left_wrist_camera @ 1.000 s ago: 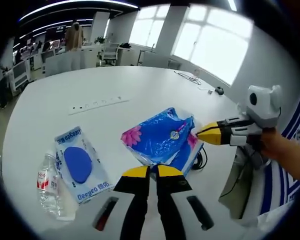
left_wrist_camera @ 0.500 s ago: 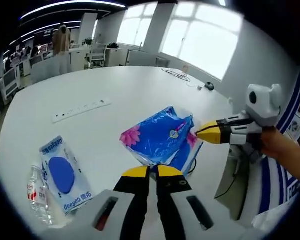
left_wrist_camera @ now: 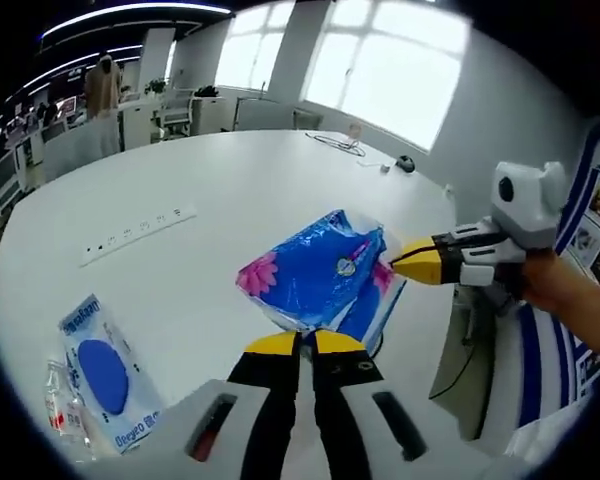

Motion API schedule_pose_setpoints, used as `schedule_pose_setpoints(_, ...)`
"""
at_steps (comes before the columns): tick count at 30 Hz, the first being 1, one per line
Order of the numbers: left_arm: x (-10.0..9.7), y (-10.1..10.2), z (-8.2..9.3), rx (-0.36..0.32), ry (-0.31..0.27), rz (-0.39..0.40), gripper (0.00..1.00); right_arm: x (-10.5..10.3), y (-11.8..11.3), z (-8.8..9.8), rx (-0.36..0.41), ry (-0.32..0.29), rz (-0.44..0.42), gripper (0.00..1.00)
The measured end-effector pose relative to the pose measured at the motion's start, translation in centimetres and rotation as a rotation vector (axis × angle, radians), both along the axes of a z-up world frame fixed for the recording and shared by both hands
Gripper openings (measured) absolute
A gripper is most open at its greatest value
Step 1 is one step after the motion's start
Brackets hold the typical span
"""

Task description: Arrange the tabletop items into an orderly group along one side of the table until the central work area is clear of visible clutter.

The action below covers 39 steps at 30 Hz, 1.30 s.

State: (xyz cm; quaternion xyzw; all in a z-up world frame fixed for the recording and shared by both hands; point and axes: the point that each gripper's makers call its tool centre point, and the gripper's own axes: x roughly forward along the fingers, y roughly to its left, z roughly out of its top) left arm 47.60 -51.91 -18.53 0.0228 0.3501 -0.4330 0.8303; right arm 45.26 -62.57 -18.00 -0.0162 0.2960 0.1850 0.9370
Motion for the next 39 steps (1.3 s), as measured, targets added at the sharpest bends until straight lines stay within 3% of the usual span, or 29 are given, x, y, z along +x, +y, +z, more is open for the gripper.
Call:
schedule_pose_setpoints(23,3.3,-6.0,-3.2,-0.005,0.045,-0.055,0.00,2.1,-5.8,-2.6,-0.001,0.034,-0.098,0.00)
schedule_pose_setpoints(39,6.4,-9.3,-5.5,-0.054,0.082,-0.012,0.00,4.9,-9.1,-4.7,-0.004,0.052,-0.139,0.00)
